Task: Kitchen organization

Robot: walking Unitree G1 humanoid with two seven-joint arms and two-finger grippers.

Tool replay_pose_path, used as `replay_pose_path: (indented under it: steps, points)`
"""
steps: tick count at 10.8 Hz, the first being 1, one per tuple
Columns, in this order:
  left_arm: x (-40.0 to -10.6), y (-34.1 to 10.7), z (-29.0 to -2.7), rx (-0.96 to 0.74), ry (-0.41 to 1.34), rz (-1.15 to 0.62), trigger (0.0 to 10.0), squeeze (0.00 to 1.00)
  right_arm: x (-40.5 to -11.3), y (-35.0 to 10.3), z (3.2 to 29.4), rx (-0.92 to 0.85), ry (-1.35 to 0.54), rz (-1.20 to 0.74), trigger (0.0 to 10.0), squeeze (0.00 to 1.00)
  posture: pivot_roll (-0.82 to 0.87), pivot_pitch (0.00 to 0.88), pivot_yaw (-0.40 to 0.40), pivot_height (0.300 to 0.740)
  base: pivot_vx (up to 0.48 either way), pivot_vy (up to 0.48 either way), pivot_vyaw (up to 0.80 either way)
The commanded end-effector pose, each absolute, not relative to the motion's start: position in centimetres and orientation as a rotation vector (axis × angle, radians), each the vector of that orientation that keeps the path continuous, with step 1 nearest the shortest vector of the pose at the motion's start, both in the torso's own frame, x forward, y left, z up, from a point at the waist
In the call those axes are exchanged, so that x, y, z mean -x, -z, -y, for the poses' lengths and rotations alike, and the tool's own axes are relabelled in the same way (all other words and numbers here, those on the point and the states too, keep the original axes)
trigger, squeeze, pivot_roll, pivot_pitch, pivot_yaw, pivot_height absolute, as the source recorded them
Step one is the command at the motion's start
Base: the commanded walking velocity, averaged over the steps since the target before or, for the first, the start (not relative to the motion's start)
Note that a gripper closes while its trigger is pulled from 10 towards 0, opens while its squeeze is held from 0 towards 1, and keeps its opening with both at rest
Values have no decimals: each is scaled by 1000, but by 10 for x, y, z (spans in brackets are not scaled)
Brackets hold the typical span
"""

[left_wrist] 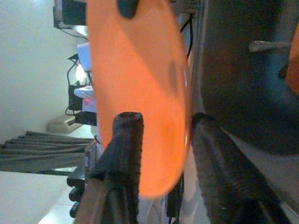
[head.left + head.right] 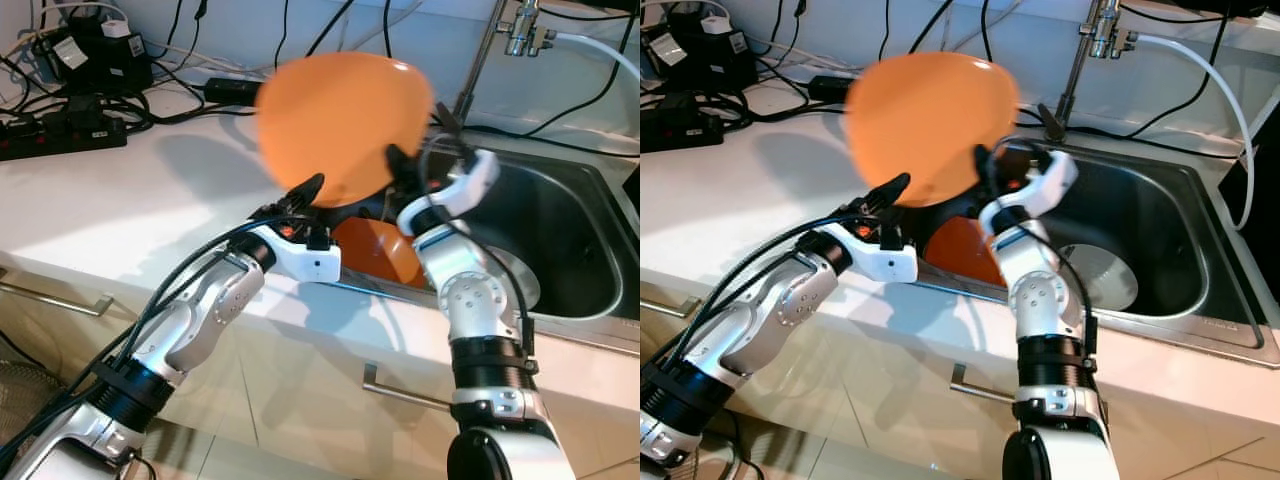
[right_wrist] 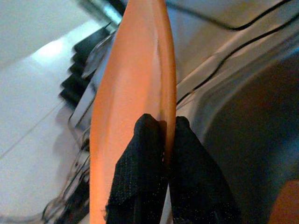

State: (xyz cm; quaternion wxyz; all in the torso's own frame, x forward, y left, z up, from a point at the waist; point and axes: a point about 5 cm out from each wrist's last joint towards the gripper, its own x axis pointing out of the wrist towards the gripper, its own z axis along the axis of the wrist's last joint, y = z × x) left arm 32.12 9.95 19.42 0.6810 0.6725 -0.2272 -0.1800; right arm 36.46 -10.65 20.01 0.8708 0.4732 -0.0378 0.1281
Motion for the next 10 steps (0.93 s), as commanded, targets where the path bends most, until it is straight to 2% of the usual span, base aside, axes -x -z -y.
replay_pose_path:
  steps: [1, 2, 4, 5, 8, 9, 10]
  points:
    - [-321, -207, -100, -1483, 358, 558, 10000, 1000, -369, -211, 106, -1045, -225, 121, 0, 0, 262, 31, -73, 740, 0, 0, 0]
    - [-321, -206, -99, -1471, 364, 550, 10000, 0, -372, -209, 115, -1059, -154, 130, 0, 0, 263, 29, -73, 740, 0, 0, 0]
    - [-321, -203, -101, -1408, 370, 512, 10000, 0, -375, -201, 129, -1006, -63, 124, 0, 0, 259, 24, -73, 740, 0, 0, 0]
    - [-325, -198, -108, -1078, 353, 361, 10000, 0, -374, -194, 137, -888, -9, 133, 0, 0, 260, 23, -73, 740, 0, 0, 0]
    - [-321, -179, -109, -280, 420, 90, 10000, 0, -374, -180, 154, -737, 76, 130, 0, 0, 262, 10, -71, 740, 0, 0, 0]
    - [-320, -174, -110, -189, 442, 43, 10000, 0, -375, -177, 154, -703, 79, 132, 0, 0, 261, 9, -70, 740, 0, 0, 0]
    - [-314, -161, -106, -173, 510, -46, 10000, 0, -375, -172, 152, -528, 70, 112, 0, 0, 260, 8, -70, 740, 0, 0, 0]
